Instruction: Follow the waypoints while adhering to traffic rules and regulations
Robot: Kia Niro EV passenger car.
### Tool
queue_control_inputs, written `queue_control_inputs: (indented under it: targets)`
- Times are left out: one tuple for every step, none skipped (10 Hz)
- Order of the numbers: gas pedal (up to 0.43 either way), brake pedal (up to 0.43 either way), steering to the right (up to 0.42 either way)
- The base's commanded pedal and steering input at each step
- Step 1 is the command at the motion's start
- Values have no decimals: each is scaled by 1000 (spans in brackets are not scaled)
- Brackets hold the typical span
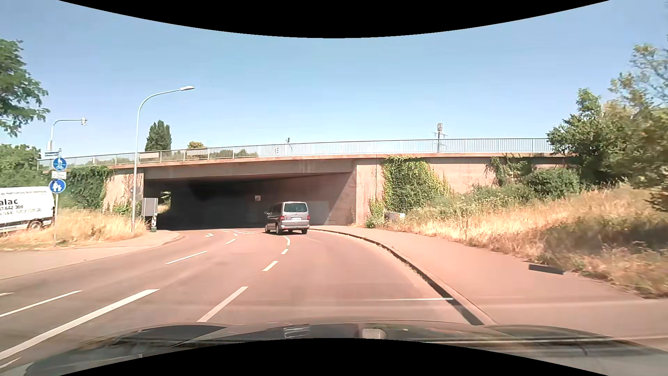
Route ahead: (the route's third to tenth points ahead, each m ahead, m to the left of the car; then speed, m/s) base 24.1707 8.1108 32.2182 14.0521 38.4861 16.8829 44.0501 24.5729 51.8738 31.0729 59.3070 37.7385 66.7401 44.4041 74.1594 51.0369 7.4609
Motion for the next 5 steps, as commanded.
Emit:
queue_control_inputs:
  targets:
    - [0,0,-15]
    - [0,0,-19]
    - [0,0,-21]
    - [0,0,-24]
    - [0,0,-28]
